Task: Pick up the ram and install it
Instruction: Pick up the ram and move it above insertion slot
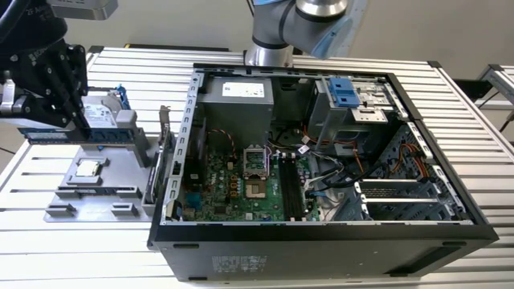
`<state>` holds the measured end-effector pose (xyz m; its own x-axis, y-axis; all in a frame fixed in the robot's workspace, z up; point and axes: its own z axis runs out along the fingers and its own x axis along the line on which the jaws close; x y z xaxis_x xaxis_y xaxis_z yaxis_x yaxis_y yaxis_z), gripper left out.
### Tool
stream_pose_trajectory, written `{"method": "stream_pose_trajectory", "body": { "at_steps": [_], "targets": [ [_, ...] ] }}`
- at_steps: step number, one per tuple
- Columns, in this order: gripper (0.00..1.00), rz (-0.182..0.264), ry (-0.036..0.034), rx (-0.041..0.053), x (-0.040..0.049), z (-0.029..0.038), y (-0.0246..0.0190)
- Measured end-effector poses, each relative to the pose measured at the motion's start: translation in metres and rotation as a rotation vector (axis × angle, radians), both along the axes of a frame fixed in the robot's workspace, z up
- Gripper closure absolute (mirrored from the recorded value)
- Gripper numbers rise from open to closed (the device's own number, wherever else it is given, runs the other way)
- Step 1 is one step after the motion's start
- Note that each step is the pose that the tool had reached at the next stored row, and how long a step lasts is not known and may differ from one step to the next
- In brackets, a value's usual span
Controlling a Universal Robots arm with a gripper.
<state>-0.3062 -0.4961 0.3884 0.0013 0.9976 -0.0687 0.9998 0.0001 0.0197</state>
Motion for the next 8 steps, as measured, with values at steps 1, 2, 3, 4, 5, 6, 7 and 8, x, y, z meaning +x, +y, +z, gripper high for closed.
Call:
{"method": "stream_pose_trajectory", "body": {
  "at_steps": [1, 2, 3, 4, 5, 6, 7, 8],
  "targets": [
    [1.00, 0.000, 0.0001, 0.0000, 0.0008, 0.0000, 0.0000],
    [1.00, 0.000, 0.0000, 0.0000, 0.0015, 0.0000, 0.0000],
    [1.00, 0.000, 0.0000, 0.0000, 0.0021, 0.0000, 0.0000],
    [1.00, 0.000, 0.0000, 0.0000, 0.0029, 0.0000, 0.0000],
    [1.00, 0.000, 0.0000, 0.0000, 0.0037, 0.0000, 0.0000],
    [1.00, 0.000, 0.0001, -0.0001, 0.0047, 0.0000, 0.0000],
    [1.00, 0.000, 0.0001, -0.0001, 0.0057, 0.0001, 0.0000],
    [1.00, 0.000, 0.0000, -0.0001, 0.0067, 0.0000, 0.0000]
  ]
}}
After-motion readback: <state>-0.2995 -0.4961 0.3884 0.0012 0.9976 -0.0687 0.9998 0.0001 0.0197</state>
